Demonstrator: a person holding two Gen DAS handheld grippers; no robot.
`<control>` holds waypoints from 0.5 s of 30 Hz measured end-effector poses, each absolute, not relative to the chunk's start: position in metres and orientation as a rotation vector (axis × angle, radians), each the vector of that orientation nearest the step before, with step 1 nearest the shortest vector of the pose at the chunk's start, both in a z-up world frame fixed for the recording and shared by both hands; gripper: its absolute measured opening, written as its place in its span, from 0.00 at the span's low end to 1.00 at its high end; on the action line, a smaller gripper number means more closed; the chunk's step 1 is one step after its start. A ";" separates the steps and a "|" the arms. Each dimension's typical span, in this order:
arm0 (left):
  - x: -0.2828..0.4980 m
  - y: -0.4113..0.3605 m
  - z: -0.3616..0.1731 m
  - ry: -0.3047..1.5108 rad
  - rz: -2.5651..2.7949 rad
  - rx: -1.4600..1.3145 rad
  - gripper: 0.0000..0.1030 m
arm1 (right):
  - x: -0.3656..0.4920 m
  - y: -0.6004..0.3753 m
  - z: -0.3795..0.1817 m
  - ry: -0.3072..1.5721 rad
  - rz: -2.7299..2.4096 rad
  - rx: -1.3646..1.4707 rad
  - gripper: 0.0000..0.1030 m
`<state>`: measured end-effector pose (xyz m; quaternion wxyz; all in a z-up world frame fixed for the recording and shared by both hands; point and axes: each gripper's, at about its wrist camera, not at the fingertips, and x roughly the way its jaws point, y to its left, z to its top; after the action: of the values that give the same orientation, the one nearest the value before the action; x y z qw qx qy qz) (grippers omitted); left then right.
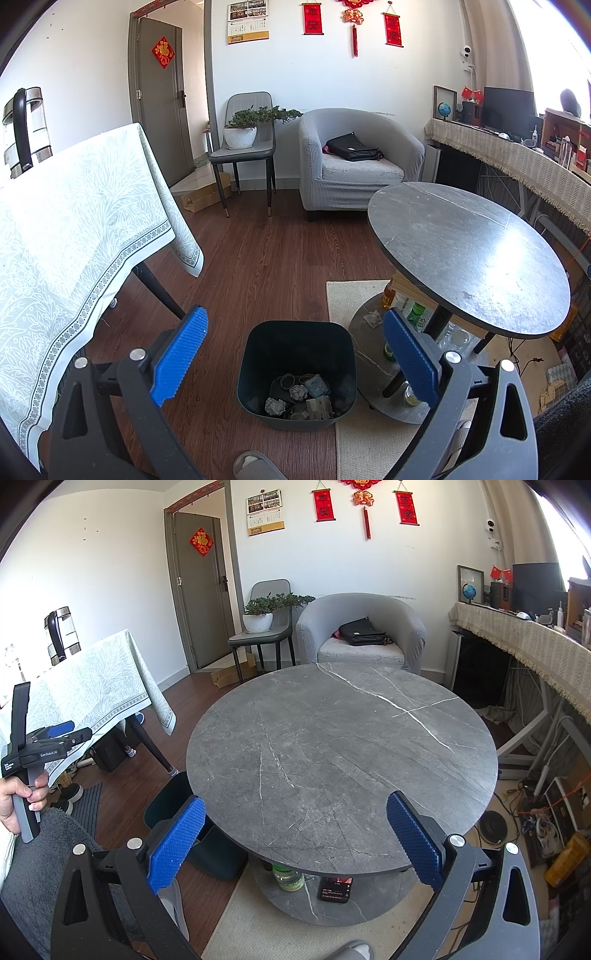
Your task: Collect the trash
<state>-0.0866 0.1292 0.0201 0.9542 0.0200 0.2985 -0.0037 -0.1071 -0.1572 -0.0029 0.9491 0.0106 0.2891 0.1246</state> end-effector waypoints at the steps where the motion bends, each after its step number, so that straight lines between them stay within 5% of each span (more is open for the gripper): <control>1: -0.087 0.129 0.020 0.607 -0.008 0.040 0.95 | -0.107 -0.157 -0.003 0.589 0.254 0.021 0.97; 15: -0.087 0.128 0.020 0.608 -0.007 0.032 0.95 | -0.106 -0.156 -0.004 0.593 0.255 0.017 0.97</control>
<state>-0.0874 0.1283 0.0203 0.9540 0.0155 0.2994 -0.0037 -0.1057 -0.1559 -0.0040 0.9484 0.0084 0.2913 0.1251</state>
